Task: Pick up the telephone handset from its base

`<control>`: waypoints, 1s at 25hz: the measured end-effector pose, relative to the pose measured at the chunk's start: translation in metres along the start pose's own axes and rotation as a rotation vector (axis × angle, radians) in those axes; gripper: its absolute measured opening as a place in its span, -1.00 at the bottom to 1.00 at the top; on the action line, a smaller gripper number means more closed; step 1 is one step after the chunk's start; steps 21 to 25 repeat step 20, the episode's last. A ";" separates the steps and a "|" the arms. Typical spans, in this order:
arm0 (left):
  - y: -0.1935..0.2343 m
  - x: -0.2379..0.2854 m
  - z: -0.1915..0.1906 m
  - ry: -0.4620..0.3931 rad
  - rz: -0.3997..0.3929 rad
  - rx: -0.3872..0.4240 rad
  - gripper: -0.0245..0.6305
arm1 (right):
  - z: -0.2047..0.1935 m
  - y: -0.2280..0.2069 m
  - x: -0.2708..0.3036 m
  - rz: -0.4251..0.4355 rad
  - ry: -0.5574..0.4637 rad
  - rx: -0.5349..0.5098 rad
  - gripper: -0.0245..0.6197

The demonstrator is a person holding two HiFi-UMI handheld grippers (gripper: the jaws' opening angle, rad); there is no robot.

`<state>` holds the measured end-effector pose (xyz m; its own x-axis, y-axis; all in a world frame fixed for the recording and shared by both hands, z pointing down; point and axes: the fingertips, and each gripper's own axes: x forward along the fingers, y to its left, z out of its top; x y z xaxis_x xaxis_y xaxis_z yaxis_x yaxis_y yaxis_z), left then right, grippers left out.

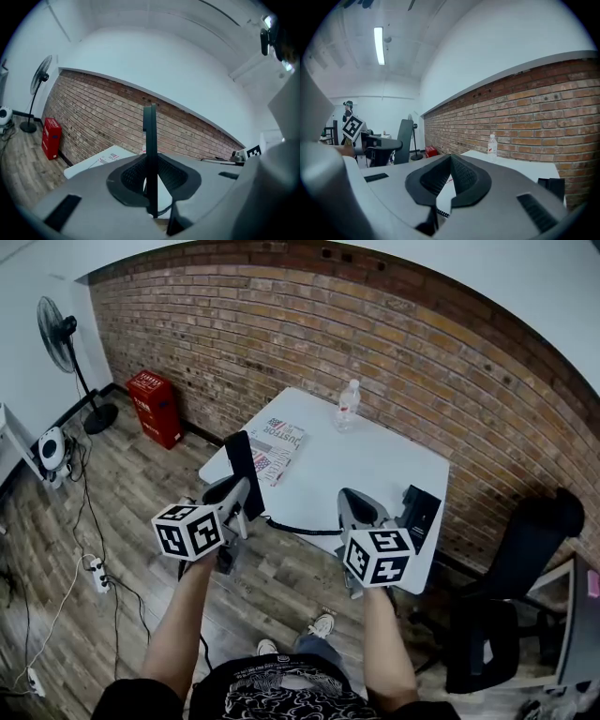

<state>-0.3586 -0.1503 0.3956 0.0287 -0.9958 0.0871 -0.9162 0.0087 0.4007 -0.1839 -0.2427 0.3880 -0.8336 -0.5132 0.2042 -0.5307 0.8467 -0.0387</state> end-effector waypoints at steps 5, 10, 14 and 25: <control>0.003 0.000 -0.007 0.018 0.049 0.064 -0.70 | -0.006 0.003 -0.001 -0.005 0.007 -0.004 -0.92; 0.008 0.000 -0.012 0.025 0.083 0.106 -0.70 | -0.011 0.002 -0.001 -0.018 0.017 -0.004 -0.93; 0.012 0.003 -0.013 0.033 0.094 0.129 -0.70 | -0.011 0.002 0.004 -0.024 0.020 -0.002 -0.93; 0.016 0.009 -0.019 0.045 0.087 0.120 -0.70 | -0.015 -0.001 0.009 -0.030 0.027 0.002 -0.92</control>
